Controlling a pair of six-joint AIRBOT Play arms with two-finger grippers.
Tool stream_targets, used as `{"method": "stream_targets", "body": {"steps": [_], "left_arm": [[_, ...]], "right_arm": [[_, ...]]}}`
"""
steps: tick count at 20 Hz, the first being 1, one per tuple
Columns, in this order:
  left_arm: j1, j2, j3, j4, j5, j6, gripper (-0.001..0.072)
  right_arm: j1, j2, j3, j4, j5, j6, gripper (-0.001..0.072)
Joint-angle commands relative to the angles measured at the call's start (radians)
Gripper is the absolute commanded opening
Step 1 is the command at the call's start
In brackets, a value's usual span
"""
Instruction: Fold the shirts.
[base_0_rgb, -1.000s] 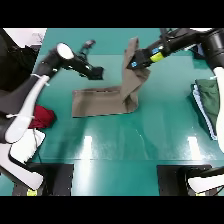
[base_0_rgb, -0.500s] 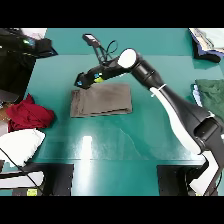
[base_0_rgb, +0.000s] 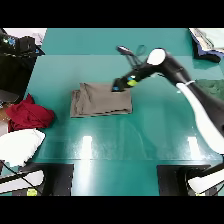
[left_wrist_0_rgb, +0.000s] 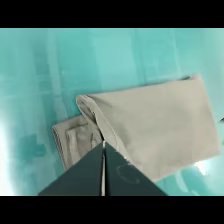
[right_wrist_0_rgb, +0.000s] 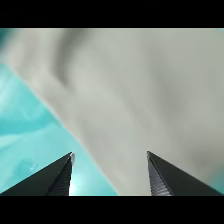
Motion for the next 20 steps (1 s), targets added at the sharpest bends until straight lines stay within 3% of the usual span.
{"method": "stream_targets", "body": {"steps": [1, 2, 8, 15, 16, 18, 20], "left_arm": [[0.002, 0.003, -0.041, -0.006, 0.002, 0.0, 0.0026], [0.002, 0.003, -0.054, -0.009, 0.008, 0.0, 0.0026], [0.002, 0.003, -0.079, -0.009, 0.013, 0.001, 0.0026], [0.002, 0.003, -0.079, -0.01, 0.01, 0.0, 0.0026], [0.002, 0.003, -0.079, -0.013, 0.009, 0.0, 0.0026], [0.002, 0.003, -0.079, -0.028, 0.005, 0.001, 0.0026], [0.002, 0.003, -0.079, -0.031, 0.004, 0.0, 0.0026]], "right_arm": [[-0.188, 0.095, -0.233, 0.015, 0.018, 0.037, 0.0677], [-0.236, 0.098, -0.278, 0.064, -0.01, 0.037, 0.072], [-0.285, -0.032, -0.376, 0.324, -0.044, 0.022, 0.0684], [-0.097, -0.212, -0.163, 0.402, -0.111, 0.011, 0.067], [-0.077, -0.223, -0.133, 0.401, -0.132, 0.011, 0.062], [-0.054, -0.232, -0.093, 0.397, -0.156, 0.011, 0.0287], [-0.052, -0.232, -0.069, 0.392, -0.156, -0.004, 0.0082]]}}
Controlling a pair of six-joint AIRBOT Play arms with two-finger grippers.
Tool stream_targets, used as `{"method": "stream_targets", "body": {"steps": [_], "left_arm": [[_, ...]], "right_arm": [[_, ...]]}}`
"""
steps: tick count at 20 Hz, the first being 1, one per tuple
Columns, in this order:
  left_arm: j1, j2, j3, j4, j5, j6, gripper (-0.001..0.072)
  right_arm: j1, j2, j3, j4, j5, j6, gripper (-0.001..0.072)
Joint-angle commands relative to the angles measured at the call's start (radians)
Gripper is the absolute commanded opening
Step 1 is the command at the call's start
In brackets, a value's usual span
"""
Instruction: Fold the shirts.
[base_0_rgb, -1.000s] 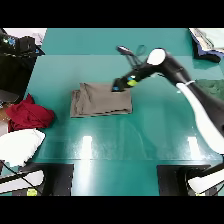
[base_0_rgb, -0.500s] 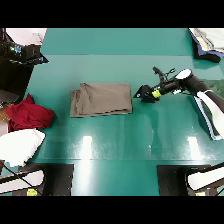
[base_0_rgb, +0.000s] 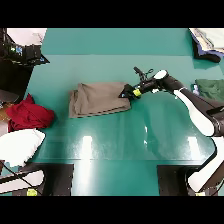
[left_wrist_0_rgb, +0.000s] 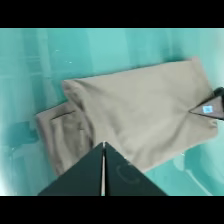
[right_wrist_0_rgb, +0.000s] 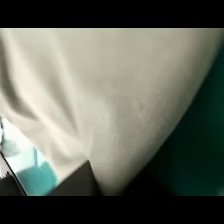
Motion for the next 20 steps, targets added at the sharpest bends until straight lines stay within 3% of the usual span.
{"method": "stream_targets", "body": {"steps": [1, 5, 13, 20], "left_arm": [[0.001, 0.001, 0.0, -0.011, -0.005, -0.001, 0.0026], [-0.019, 0.001, 0.0, -0.062, -0.024, 0.0, 0.0025], [-0.324, 0.001, 0.0, -0.045, 0.098, 0.045, 0.0026], [-0.448, 0.001, 0.0, -0.042, 0.207, 0.045, 0.0026]], "right_arm": [[0.017, -0.017, 0.065, 0.006, -0.014, -0.019, 0.0016], [-0.066, 0.048, 0.079, -0.043, 0.003, -0.01, 0.0016], [-0.528, 0.384, 0.078, -0.475, 0.036, 0.169, 0.0016], [-0.926, 0.48, 0.079, -0.499, -0.02, 0.179, 0.0015]]}}
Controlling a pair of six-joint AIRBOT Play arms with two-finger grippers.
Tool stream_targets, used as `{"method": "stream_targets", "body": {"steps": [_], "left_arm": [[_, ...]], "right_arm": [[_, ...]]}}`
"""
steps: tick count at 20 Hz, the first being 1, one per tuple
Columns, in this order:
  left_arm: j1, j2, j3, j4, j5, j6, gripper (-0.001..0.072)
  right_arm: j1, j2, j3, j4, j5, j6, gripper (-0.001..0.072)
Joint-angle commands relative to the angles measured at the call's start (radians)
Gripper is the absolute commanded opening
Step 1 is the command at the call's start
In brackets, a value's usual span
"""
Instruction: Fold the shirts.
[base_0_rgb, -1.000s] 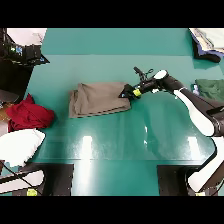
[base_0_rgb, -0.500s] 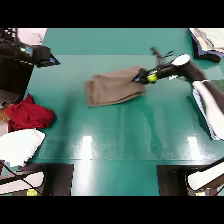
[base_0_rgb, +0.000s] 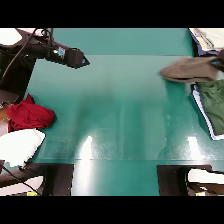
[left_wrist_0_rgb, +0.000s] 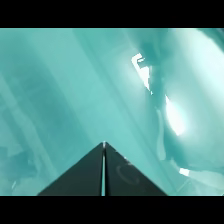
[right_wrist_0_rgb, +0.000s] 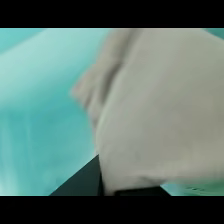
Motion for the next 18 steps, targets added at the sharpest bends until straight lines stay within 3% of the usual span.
{"method": "stream_targets", "body": {"steps": [1, 7, 13, 18], "left_arm": [[-0.046, 0.001, 0.0, 0.003, 0.047, 0.001, 0.0025], [-0.046, 0.001, 0.0, 0.008, 0.043, 0.001, 0.0026], [-0.046, 0.001, 0.0, 0.019, 0.038, 0.002, 0.0026], [-0.046, 0.001, 0.0, 0.022, 0.008, 0.01, 0.0026]], "right_arm": [[-0.16, 0.025, 0.001, -0.022, -0.027, 0.011, 0.0015], [-0.223, 0.079, 0.003, 0.045, -0.087, -0.008, 0.0016], [-0.303, 0.218, -0.017, 0.033, 0.052, -0.009, 0.0016], [-0.4, 0.35, -0.232, -0.009, 0.103, -0.008, 0.0016]]}}
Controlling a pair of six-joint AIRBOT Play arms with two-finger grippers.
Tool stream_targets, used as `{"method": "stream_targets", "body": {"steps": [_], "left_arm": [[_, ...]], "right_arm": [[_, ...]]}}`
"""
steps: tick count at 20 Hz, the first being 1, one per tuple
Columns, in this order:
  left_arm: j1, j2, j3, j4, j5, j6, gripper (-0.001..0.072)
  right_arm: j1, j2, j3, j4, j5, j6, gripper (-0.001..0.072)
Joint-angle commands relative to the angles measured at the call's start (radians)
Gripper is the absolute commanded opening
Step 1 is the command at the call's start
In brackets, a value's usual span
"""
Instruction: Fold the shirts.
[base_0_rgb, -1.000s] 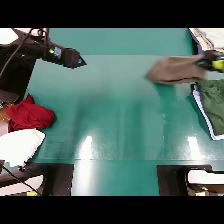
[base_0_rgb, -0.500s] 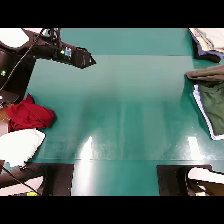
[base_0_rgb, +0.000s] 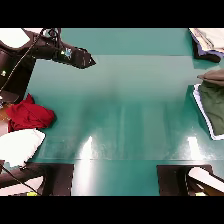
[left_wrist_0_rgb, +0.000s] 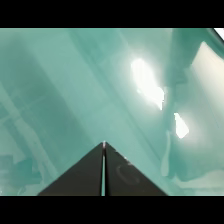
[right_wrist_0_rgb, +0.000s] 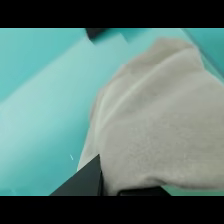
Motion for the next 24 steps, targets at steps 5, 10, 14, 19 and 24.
{"method": "stream_targets", "body": {"steps": [5, 10, 14, 19, 24], "left_arm": [[0.0, 0.001, 0.0, 0.003, -0.039, 0.021, 0.0026], [0.0, 0.001, 0.0, 0.003, -0.039, 0.032, 0.0026], [0.0, 0.001, 0.0, 0.003, -0.035, 0.033, 0.0026], [0.0, 0.001, 0.0, -0.007, -0.035, 0.031, 0.0026], [0.0, 0.001, 0.0, -0.007, 0.011, 0.031, 0.0026]], "right_arm": [[-0.065, 0.182, -0.295, -0.339, 0.066, 0.0, 0.0018], [-0.065, 0.195, -0.354, -0.568, 0.141, 0.001, 0.0553], [-0.023, 0.196, -0.354, -0.417, 0.182, 0.001, 0.0552], [0.186, 0.196, -0.354, -0.165, 0.175, 0.0, 0.0551], [0.458, 0.196, -0.354, -0.175, 0.146, 0.0, 0.0015]]}}
